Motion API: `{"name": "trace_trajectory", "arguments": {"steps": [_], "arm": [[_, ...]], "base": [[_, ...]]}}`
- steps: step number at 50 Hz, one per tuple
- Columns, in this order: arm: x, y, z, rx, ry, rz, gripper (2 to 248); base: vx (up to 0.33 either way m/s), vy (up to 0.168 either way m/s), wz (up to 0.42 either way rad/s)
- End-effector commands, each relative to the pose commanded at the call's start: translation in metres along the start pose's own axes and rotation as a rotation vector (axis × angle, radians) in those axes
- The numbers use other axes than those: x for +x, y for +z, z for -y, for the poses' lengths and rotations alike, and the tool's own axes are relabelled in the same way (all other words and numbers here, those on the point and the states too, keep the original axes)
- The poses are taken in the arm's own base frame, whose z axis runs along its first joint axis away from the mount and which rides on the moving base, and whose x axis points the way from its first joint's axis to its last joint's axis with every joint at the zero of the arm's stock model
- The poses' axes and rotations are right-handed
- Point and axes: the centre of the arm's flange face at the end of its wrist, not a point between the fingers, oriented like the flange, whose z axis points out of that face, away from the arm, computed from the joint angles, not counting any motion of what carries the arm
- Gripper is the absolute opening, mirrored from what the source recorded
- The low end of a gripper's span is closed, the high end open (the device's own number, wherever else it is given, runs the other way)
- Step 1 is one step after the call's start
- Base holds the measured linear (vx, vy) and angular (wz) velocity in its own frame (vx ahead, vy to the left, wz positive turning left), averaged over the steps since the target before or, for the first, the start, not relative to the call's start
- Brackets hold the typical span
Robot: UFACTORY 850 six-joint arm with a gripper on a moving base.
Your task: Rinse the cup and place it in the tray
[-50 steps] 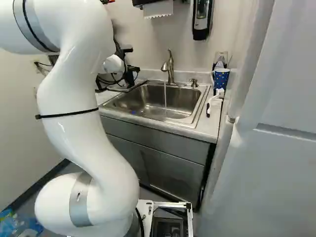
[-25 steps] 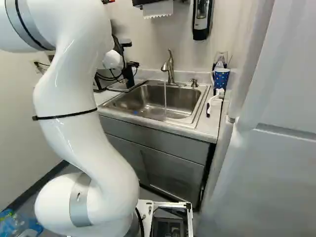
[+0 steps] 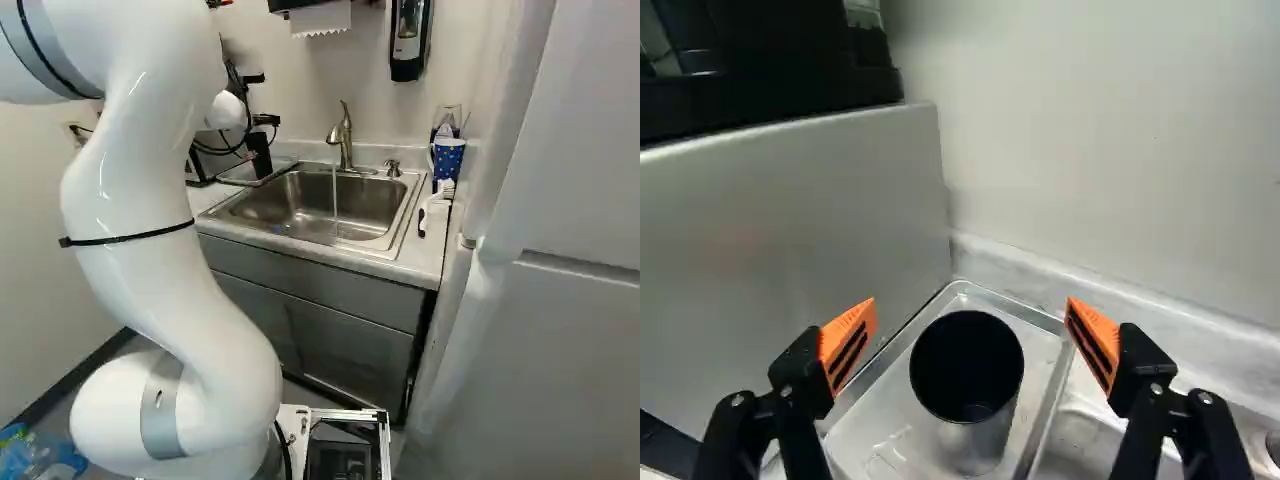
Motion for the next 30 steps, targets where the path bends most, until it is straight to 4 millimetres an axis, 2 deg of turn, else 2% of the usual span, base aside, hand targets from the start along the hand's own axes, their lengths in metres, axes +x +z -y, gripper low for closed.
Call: {"name": "trace_trajectory", "arguments": {"steps": [14, 30], "arm": [[0.015, -0.006, -0.001, -0.002, 0.001, -0.027, 247], [0.032, -0.015, -0.016, -0.023, 0.005, -0.057, 247]], "base": [[0.000, 0.000, 0.000], [0.000, 0.000, 0.000]]}}
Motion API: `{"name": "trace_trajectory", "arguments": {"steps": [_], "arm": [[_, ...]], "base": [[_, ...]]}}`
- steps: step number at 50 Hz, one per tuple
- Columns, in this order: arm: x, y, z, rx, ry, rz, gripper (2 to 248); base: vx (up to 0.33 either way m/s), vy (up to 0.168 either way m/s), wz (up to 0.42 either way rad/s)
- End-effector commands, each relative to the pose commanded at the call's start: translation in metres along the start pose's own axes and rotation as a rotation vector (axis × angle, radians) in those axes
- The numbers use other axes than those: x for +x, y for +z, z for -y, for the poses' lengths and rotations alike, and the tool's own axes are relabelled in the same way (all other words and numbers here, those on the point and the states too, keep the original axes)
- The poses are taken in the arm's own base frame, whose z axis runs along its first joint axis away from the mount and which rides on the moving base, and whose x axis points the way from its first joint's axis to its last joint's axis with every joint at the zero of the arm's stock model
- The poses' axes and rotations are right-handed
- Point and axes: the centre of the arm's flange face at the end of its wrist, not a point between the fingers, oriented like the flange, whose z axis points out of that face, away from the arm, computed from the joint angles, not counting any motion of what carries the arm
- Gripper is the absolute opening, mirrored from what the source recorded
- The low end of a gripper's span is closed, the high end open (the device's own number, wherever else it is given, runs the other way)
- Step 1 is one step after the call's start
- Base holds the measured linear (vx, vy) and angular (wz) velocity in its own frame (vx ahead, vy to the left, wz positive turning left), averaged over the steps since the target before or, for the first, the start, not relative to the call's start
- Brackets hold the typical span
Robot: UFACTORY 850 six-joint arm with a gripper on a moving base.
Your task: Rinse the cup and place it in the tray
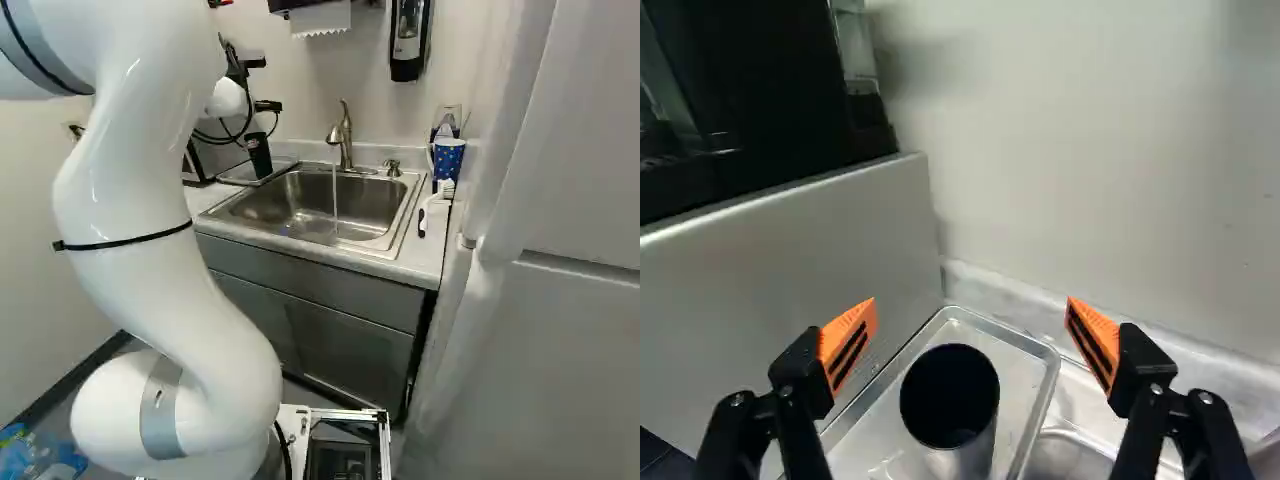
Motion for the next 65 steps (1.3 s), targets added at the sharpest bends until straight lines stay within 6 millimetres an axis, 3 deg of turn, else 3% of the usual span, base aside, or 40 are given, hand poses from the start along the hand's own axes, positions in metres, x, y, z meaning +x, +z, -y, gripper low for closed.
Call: {"name": "trace_trajectory", "arguments": {"steps": [65], "arm": [[0.062, -0.038, -0.068, -0.108, 0.018, -0.038, 247]], "base": [[0.000, 0.000, 0.000]]}}
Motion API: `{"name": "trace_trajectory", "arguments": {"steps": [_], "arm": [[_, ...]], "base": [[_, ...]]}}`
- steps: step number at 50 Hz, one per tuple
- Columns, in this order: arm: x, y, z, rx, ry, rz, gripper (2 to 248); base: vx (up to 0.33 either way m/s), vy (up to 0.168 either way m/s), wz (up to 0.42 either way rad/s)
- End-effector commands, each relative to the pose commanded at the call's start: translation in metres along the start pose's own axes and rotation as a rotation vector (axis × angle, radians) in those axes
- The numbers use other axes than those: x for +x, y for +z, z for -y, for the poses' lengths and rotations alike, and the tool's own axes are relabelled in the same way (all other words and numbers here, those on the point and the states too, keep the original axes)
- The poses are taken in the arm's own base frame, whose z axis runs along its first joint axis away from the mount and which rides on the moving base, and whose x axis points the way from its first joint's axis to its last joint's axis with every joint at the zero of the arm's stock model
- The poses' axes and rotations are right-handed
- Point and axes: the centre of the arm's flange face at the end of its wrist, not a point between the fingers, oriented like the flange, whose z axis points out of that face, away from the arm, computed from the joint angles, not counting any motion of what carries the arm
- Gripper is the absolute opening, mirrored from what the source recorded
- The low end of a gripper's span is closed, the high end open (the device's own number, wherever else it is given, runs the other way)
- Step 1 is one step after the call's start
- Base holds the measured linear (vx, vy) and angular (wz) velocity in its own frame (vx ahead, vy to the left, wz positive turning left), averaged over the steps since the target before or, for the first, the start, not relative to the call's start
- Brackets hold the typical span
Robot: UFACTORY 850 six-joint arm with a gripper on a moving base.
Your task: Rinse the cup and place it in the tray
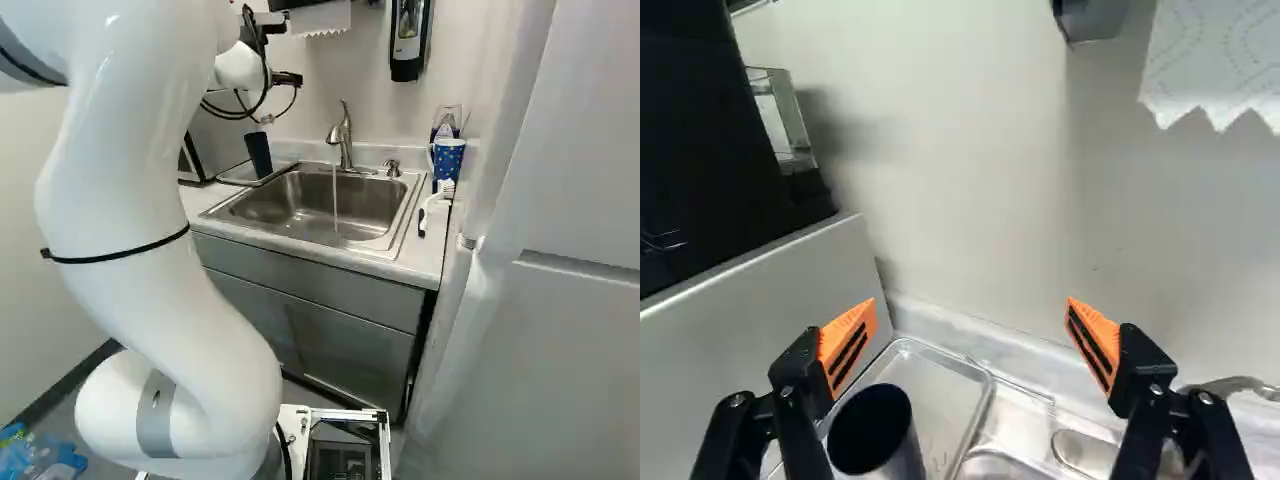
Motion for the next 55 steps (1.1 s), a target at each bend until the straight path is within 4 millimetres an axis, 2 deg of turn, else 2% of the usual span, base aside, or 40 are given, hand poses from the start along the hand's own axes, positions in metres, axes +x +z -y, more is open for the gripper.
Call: {"name": "trace_trajectory", "arguments": {"steps": [19, 41, 55], "arm": [[0.020, -0.014, -0.028, -0.046, 0.006, -0.036, 247], [0.020, -0.024, -0.062, -0.102, 0.013, -0.035, 247], [0.019, -0.022, -0.084, -0.138, 0.018, -0.025, 247]], "base": [[0.000, 0.000, 0.000], [0.000, 0.000, 0.000], [0.000, 0.000, 0.000]]}}
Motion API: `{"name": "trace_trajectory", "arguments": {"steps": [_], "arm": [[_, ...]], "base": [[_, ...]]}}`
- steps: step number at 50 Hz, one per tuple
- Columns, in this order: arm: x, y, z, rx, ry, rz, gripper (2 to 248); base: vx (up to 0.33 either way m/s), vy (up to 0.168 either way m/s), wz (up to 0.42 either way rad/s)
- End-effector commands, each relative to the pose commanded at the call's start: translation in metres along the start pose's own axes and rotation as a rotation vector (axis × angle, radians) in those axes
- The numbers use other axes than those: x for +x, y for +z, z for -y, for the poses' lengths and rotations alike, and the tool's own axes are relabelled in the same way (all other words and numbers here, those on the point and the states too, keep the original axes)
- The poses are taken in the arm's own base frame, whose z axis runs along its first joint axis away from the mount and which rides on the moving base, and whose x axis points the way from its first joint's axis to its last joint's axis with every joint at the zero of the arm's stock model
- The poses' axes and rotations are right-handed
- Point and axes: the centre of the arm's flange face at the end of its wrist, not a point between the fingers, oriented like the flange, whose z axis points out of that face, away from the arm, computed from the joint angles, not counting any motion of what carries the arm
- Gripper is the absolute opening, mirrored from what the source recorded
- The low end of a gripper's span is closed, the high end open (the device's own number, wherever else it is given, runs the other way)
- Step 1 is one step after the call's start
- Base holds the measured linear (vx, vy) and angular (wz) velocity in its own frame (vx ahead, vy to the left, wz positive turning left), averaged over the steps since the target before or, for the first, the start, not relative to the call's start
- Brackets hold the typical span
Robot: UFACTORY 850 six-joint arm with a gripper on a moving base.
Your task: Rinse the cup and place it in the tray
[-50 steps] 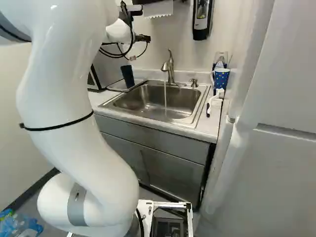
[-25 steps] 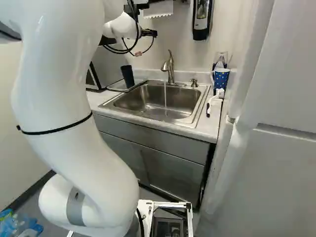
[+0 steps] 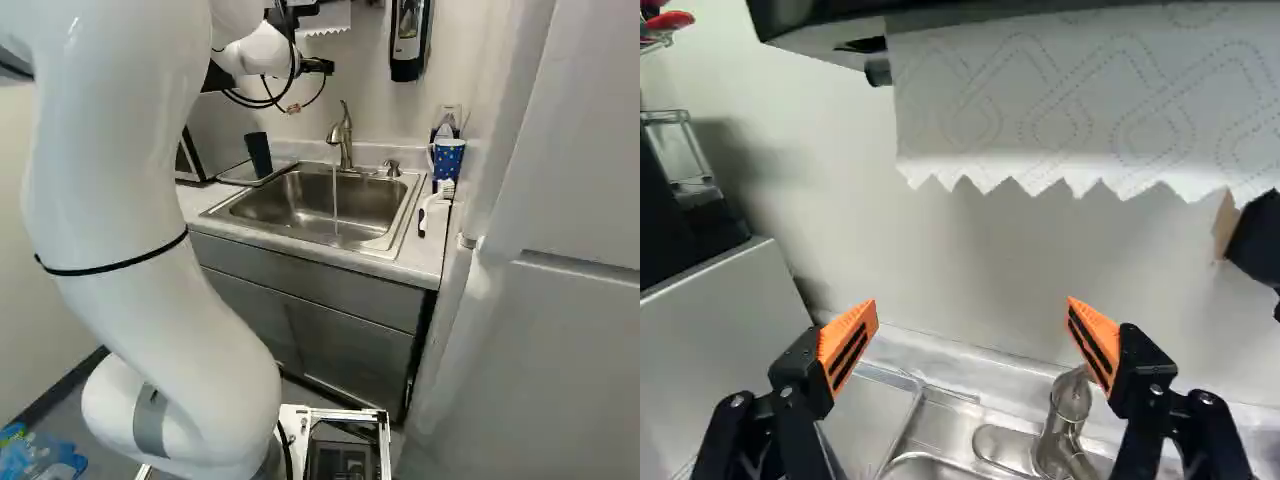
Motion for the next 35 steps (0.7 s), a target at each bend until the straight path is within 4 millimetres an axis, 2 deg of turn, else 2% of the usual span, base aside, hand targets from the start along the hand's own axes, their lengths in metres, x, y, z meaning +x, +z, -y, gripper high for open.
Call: {"name": "trace_trajectory", "arguments": {"steps": [13, 35], "arm": [[-0.001, 0.012, -0.015, -0.024, 0.003, 0.023, 247], [-0.006, 0.048, -0.015, -0.023, 0.003, 0.070, 247]], "base": [[0.000, 0.000, 0.000], [0.000, 0.000, 0.000]]}}
